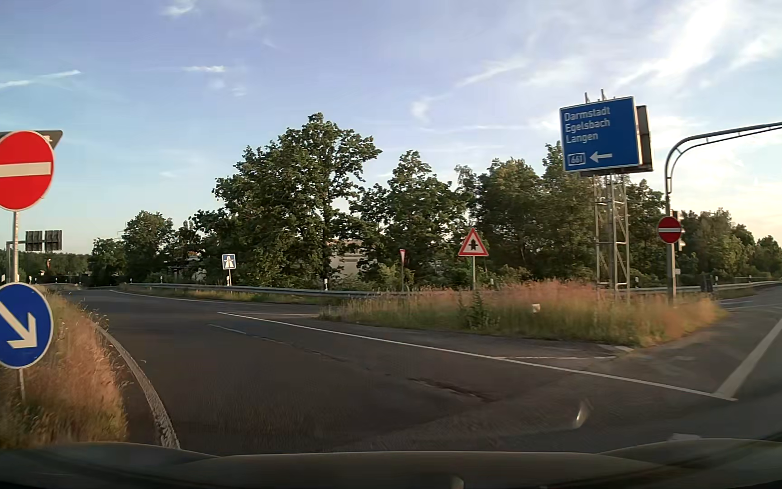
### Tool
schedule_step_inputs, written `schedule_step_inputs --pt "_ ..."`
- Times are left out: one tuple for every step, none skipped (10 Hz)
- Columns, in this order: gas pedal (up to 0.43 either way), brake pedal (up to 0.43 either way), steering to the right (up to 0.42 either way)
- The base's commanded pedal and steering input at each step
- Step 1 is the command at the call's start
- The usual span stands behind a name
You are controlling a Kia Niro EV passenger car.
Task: Follow the waypoints while adhering to traffic rules and regulations
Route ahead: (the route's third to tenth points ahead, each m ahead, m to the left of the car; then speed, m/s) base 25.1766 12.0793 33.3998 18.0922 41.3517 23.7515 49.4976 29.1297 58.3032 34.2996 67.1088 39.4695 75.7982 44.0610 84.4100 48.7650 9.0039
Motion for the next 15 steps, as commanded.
schedule_step_inputs --pt "0.067 0.000 -0.179" --pt "0.067 0.000 -0.181" --pt "0.079 0.000 -0.181" --pt "0.079 0.000 -0.180" --pt "0.098 0.000 -0.180" --pt "0.098 0.000 -0.179" --pt "0.098 0.000 -0.176" --pt "0.098 0.000 -0.175" --pt "0.118 0.000 -0.172" --pt "0.130 0.000 -0.167" --pt "0.138 0.000 -0.159" --pt "0.150 0.000 -0.150" --pt "0.157 0.000 -0.140" --pt "0.157 0.000 -0.133" --pt "0.169 0.000 -0.128"
